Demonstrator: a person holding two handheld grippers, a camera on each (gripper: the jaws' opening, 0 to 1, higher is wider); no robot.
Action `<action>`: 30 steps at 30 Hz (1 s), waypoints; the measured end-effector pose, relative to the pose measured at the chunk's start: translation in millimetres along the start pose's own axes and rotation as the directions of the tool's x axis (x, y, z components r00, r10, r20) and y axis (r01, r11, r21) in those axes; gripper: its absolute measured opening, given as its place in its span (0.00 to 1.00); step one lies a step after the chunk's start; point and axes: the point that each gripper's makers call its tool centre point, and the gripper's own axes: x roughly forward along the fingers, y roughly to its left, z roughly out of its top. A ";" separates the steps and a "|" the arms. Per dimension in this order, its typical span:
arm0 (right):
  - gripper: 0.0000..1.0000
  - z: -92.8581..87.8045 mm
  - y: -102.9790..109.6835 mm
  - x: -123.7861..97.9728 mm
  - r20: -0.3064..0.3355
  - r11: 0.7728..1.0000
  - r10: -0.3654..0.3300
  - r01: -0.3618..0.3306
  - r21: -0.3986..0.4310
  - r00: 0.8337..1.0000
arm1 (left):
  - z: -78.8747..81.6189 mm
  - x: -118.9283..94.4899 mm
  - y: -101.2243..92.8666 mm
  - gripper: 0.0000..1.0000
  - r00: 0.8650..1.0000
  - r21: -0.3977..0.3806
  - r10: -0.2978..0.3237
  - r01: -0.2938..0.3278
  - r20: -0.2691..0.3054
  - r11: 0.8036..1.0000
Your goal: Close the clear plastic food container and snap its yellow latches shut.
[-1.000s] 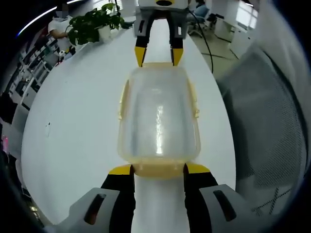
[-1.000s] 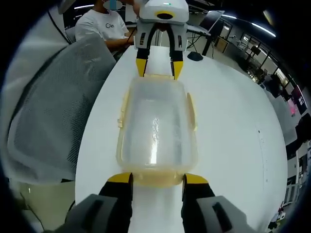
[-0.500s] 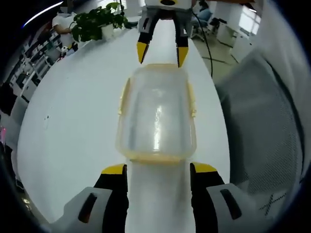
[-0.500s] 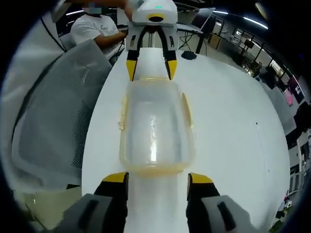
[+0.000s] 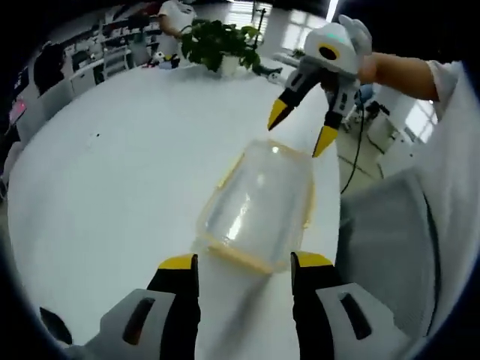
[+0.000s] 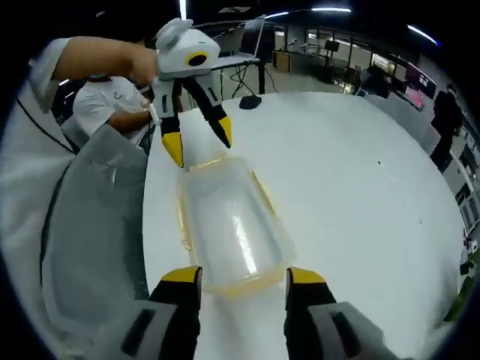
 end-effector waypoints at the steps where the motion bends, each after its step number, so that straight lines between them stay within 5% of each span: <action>1: 0.40 -2.6 -2.8 -0.5 -0.018 0.999 -0.024 0.025 0.044 1.000 | -1.6 -0.6 4.3 0.46 1.000 -0.035 0.021 -0.021 -0.004 0.999; 4: 0.39 -1.4 -1.6 1.1 -0.006 0.983 -0.019 0.020 0.184 1.000 | -0.2 -0.9 11.2 0.50 0.998 -0.084 0.059 -0.058 0.014 0.995; 10: 0.38 -4.6 -11.4 3.7 -0.025 0.940 -0.104 0.106 0.324 0.994 | -0.7 2.3 6.1 0.47 0.996 -0.258 0.080 -0.070 0.028 0.963; 12: 0.38 -4.3 -10.8 6.0 -0.028 0.908 -0.110 0.112 0.404 0.994 | -3.2 5.3 4.5 0.47 0.996 -0.328 0.082 -0.070 0.024 0.942; 16: 0.40 2.5 -6.6 12.0 -0.001 0.847 -0.099 0.085 0.524 0.995 | -4.0 11.5 -0.3 0.46 0.995 -0.350 0.091 -0.076 0.028 0.934; 20: 0.37 -7.0 -15.1 13.0 -0.070 0.852 -0.150 0.165 0.497 0.986 | -5.3 16.5 -3.9 0.46 0.996 -0.407 0.091 -0.075 0.020 0.910; 23: 0.36 -8.6 -14.3 16.7 -0.067 0.834 -0.137 0.152 0.530 0.988 | -7.3 20.1 -4.5 0.46 0.995 -0.428 0.100 -0.088 0.004 0.899; 25: 0.35 -11.8 -13.8 20.3 -0.066 0.827 -0.131 0.146 0.544 0.989 | -9.9 24.2 -4.7 0.44 0.995 -0.483 0.095 -0.088 -0.009 0.871; 30: 0.31 -12.6 -10.2 21.7 -0.060 0.839 -0.121 0.134 0.527 0.991 | -7.4 26.5 -4.3 0.39 0.993 -0.477 0.116 -0.105 -0.005 0.873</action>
